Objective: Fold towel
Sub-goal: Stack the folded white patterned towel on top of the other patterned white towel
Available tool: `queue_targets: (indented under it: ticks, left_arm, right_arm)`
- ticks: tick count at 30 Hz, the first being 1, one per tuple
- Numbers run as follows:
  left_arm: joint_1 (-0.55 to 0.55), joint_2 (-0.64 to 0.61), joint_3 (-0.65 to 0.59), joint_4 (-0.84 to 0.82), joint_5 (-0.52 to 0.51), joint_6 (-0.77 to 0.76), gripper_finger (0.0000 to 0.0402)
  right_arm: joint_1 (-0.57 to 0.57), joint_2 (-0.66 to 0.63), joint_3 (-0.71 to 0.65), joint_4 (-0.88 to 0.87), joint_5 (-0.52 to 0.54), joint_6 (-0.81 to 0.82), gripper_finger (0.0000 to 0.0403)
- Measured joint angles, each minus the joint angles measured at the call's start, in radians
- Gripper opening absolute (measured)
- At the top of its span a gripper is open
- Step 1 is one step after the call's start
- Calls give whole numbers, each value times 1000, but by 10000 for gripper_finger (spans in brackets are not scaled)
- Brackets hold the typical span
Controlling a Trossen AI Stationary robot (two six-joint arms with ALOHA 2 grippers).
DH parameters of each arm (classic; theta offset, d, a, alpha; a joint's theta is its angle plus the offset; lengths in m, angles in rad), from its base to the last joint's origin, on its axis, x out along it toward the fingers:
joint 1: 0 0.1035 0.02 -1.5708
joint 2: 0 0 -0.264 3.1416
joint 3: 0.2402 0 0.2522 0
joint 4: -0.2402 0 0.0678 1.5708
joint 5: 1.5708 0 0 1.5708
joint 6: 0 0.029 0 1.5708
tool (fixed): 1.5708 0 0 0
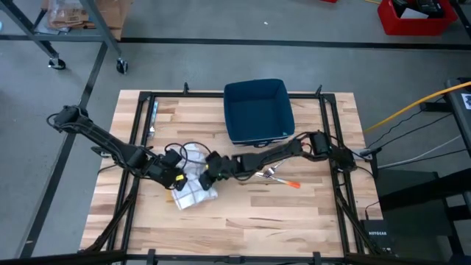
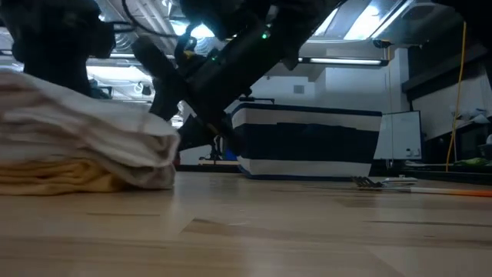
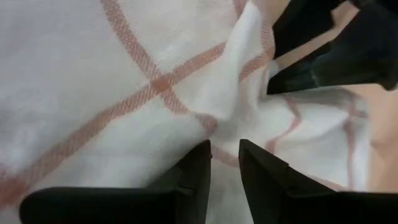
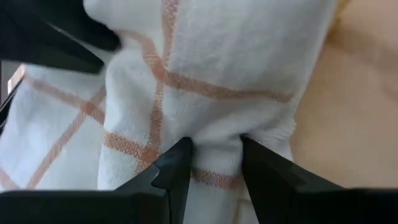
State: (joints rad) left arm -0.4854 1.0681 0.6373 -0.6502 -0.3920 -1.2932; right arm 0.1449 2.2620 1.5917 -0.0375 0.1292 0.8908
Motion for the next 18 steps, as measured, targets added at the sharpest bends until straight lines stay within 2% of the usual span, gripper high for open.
queue_targets:
  ticks: [3,9,18]
  left_arm:
    - [-2,-20,28,-3,39,48,76]
    - [-2,-70,86,-3,42,124,76]
    - [-3,-113,100,-31,42,147,76]
  right_arm:
    - [44,0,0,0,40,38,143]
    - [103,-18,-2,47,117,44,143]
    - [104,-146,-2,47,266,-66,143]
